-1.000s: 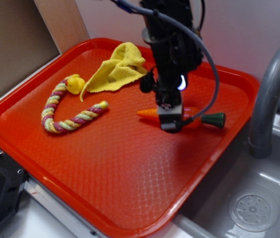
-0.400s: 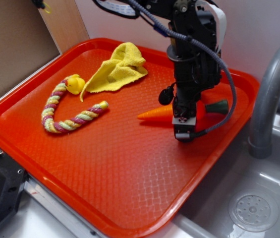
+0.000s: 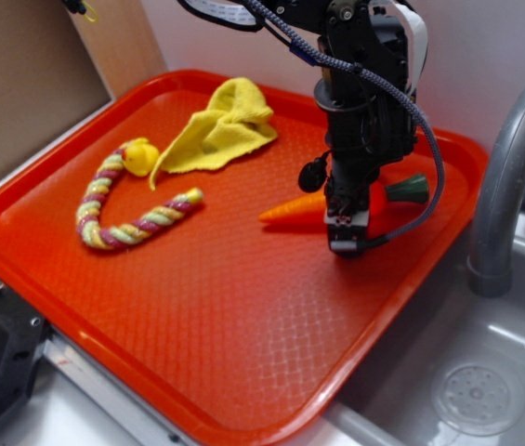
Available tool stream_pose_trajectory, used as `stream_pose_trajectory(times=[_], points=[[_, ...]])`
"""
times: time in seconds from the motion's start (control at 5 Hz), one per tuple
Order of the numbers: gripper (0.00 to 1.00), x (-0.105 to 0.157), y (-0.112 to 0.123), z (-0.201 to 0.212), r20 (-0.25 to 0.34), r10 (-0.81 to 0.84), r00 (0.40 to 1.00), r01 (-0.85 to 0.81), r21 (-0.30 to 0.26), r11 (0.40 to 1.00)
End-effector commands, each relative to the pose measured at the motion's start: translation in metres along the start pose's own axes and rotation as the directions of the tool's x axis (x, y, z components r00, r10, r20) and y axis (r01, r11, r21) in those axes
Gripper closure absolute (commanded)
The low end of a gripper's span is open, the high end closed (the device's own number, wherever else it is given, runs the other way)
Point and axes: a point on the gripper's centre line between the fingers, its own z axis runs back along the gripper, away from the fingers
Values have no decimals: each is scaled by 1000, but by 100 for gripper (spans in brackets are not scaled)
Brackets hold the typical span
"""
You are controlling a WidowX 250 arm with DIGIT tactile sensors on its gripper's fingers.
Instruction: Grab the carrot.
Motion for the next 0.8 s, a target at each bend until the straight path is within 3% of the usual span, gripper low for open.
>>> stream_pose_trajectory(times=[0.0,0.2,0.4,0.6], points=[[100,-44,22,81,35,310,950,-312,121,942],[100,-75,15,118,27,489,872,-488,132,863],[100,-100,7,140,-12,688,726,-681,133,720],[100,-128,3,163,-3,848,530,-843,104,527]])
